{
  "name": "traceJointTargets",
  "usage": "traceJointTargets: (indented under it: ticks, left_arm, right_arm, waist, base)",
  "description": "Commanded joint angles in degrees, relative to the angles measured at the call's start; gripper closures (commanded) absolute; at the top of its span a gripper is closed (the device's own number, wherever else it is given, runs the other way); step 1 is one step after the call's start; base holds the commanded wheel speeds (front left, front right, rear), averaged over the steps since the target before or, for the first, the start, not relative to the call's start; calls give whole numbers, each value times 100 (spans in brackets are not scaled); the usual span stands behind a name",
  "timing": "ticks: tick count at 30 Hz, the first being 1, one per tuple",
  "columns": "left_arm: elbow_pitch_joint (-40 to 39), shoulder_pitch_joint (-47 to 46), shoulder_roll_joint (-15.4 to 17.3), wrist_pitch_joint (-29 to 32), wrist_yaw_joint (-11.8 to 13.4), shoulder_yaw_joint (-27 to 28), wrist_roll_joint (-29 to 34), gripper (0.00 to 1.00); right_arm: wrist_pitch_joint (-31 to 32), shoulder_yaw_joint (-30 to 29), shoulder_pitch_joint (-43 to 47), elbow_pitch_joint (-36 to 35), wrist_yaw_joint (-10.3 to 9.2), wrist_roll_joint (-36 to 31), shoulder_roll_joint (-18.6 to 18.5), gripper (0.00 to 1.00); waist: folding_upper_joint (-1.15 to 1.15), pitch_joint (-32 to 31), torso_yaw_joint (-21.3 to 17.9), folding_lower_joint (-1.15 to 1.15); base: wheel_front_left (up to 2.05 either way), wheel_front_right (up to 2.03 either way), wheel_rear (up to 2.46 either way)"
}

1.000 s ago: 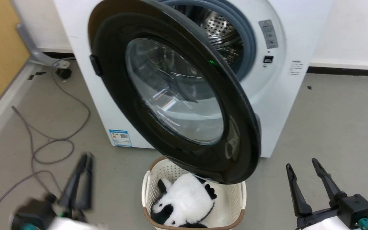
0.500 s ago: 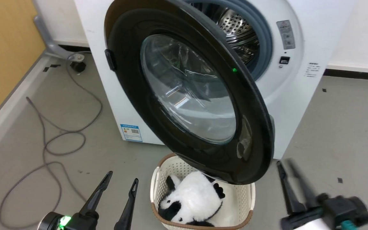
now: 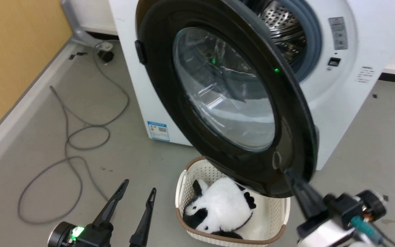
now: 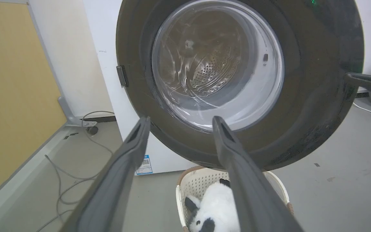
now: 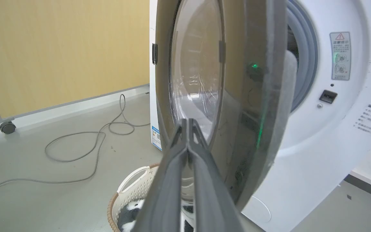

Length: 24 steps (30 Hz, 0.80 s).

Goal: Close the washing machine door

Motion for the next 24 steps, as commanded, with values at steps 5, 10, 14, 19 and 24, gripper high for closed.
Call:
traceJointTargets:
  ticks: [5,10,14,19,24]
  left_arm:
    - [20,-176,-24,-25,-24,-103,-51,0]
    - [-23,-333,-52,-25,-24,-165,-75,0]
    - [-56,-461,-90,-25,-24,-192,-98,0]
    - [-92,-686,-181,-25,-25,-258,-124,0]
    - [-90,-911,-251,-25,-25,-368,-102,0]
  right_arm:
    - [13,-380,-406,262,-4,-15,-40,100]
    - [126,-706,-805,416,-4,10,-171,100]
    - [278,-857,-1230,476,-4,58,-393,100]
    - [485,-934,-1887,599,-4,141,-825,100]
    - [679,-978,-2552,769,-4,199,-1249,100]
  waist:
    - [0,185,170,0]
    - [0,471,296,0]
    - [0,766,372,0]
    - [0,1205,475,0]
    - [0,1594,572,0]
  base:
    - [0,0,0]
    - [0,0,0]
    - [0,0,0]
    - [0,0,0]
    - [0,0,0]
